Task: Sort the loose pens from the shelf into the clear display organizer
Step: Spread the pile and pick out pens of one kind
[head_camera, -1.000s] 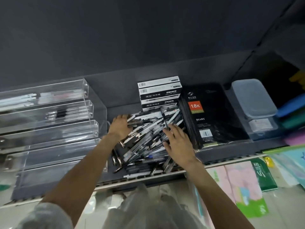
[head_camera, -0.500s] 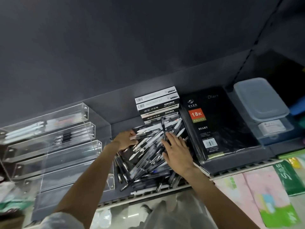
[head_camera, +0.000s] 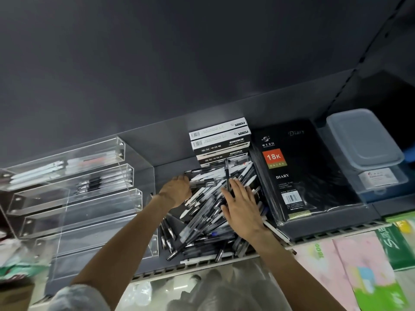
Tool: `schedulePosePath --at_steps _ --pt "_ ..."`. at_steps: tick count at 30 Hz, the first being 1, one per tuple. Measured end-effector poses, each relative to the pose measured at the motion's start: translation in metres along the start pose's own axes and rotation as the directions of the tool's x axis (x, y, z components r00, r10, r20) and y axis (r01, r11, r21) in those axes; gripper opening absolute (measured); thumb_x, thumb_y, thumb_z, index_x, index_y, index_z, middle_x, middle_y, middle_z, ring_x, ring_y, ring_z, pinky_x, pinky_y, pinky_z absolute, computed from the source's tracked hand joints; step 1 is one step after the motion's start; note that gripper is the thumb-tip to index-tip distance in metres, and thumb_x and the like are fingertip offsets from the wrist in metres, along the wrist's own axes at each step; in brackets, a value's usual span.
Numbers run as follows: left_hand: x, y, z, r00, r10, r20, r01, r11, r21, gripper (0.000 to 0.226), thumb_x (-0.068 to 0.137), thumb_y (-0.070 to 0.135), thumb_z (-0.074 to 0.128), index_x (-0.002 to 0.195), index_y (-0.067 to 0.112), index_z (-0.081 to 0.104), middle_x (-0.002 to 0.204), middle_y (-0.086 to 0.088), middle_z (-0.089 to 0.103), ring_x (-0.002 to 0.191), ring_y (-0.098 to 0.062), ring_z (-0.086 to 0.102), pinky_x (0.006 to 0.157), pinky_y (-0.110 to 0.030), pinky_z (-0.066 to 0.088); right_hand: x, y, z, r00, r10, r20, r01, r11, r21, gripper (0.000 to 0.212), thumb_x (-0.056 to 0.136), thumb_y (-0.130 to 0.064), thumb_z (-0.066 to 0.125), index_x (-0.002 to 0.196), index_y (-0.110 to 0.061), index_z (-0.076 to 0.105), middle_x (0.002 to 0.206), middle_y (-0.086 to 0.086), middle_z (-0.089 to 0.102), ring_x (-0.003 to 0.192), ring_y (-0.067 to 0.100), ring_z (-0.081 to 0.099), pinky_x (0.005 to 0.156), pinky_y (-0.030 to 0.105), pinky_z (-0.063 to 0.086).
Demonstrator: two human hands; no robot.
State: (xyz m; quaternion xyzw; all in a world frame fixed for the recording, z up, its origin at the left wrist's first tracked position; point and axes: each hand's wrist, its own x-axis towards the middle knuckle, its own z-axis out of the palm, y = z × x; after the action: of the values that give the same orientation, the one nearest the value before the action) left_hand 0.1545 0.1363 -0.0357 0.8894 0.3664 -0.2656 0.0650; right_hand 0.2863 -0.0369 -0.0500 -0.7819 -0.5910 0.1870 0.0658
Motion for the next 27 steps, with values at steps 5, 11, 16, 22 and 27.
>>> schedulePosePath --at_steps 5,11,16,22,27 --pt "-0.005 -0.001 -0.014 0.999 0.023 -0.049 -0.022 1.0 0.02 0.028 0.101 0.02 0.033 0.124 0.004 0.037 0.108 -0.016 0.064 0.095 -0.032 0.063 0.076 -0.038 0.047 -0.001 -0.003 -0.001 1.0 0.008 -0.02 -0.008 1.0 0.018 0.054 0.1 -0.037 0.027 0.151 -0.021 0.015 0.158 0.011 -0.007 0.139 0.02 -0.022 0.111 0.038 -0.016" --pt "-0.016 -0.005 -0.055 0.994 0.067 -0.092 -0.049 0.982 0.185 0.024 0.101 0.018 0.033 0.12 0.008 0.044 0.109 -0.014 0.065 0.097 -0.033 0.064 0.075 -0.039 0.047 0.0 -0.004 0.0 1.0 0.021 -0.015 -0.021 1.0 0.019 0.057 0.096 -0.04 0.021 0.15 -0.022 0.017 0.158 0.012 -0.006 0.143 0.023 -0.015 0.113 0.039 -0.013" --pt "-0.047 -0.014 -0.087 0.999 0.03 0.012 -0.029 0.993 -0.113 0.03 0.101 0.034 0.037 0.11 0.012 0.056 0.1 -0.011 0.065 0.091 -0.027 0.061 0.077 -0.032 0.046 -0.001 -0.003 -0.005 0.984 -0.004 -0.176 0.027 0.991 0.13 0.049 0.097 -0.035 0.038 0.143 -0.019 0.036 0.156 0.014 0.014 0.145 0.027 0.004 0.114 0.041 -0.002" --pt "-0.099 0.0 -0.052 0.998 0.07 0.003 0.026 -0.326 -0.945 0.028 0.09 0.02 0.049 0.108 0.003 0.061 0.066 0.003 0.051 0.051 -0.007 0.043 0.046 -0.017 0.039 0.003 -0.021 -0.043 0.983 0.081 -0.166 0.056 0.726 0.686 0.042 0.096 -0.033 0.047 0.136 -0.022 0.045 0.139 -0.004 0.045 0.129 0.006 0.04 0.11 0.027 0.032" --pt "-0.122 0.043 -0.037 0.998 0.05 0.031 0.055 -0.592 -0.804 0.022 0.087 0.017 0.051 0.1 0.005 0.064 0.075 -0.002 0.065 0.055 -0.008 0.054 0.055 -0.02 0.051 0.014 -0.048 -0.081 0.996 -0.06 0.069 -0.042 0.371 0.927 0.045 0.084 -0.05 0.056 0.123 -0.028 0.057 0.105 -0.012 0.065 0.097 0.002 0.061 0.089 0.026 0.046"
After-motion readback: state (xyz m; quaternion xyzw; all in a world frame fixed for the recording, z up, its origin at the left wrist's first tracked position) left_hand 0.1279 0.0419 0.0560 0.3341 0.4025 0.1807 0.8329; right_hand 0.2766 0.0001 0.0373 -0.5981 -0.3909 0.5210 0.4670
